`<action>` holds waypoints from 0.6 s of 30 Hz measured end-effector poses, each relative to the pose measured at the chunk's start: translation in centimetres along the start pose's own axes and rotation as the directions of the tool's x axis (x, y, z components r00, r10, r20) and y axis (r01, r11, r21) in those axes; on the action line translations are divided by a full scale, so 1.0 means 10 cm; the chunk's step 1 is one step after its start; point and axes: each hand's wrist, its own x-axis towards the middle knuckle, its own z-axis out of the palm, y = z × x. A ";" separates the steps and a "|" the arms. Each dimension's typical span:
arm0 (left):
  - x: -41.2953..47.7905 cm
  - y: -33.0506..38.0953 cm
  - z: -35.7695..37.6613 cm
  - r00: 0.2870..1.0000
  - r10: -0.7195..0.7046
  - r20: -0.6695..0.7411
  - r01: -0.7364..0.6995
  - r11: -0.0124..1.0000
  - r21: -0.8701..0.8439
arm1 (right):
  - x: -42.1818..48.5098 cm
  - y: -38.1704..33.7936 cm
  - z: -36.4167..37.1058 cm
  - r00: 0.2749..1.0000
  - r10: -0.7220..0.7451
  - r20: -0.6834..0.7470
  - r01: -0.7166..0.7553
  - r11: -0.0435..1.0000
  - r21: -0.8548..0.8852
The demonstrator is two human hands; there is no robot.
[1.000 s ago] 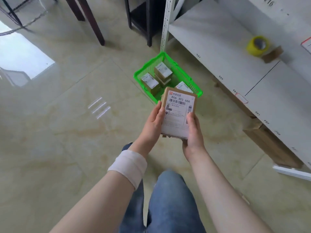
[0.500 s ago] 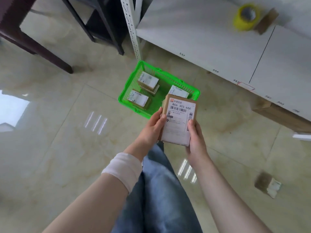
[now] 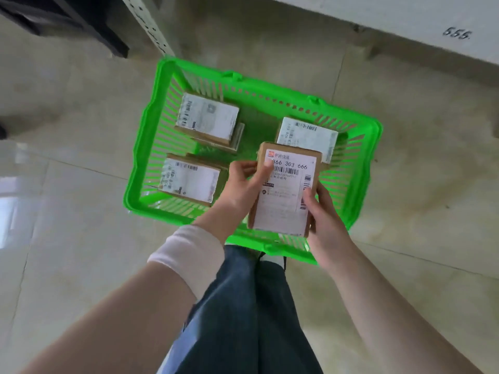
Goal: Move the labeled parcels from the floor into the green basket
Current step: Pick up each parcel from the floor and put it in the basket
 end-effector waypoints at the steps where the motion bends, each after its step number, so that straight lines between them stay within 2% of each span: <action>1: 0.21 -0.11 0.01 1.000 -0.014 0.004 0.014 1.000 0.019 | 0.21 0.14 0.00 1.000 0.005 -0.006 -0.005 1.000 0.007; 8: 1.07 -0.67 -0.05 0.996 -0.045 0.073 0.046 0.999 -0.004 | 0.96 0.77 0.01 0.996 0.092 -0.002 -0.091 0.995 0.039; 14: 1.37 -0.78 0.01 0.994 -0.109 0.016 0.106 0.985 0.134 | 1.19 0.89 -0.03 0.986 0.167 -0.004 -0.166 0.984 0.068; 18: 1.38 -0.78 -0.02 0.987 -0.159 0.030 0.146 0.956 0.254 | 1.18 0.90 -0.05 0.987 0.157 0.016 -0.157 0.987 0.020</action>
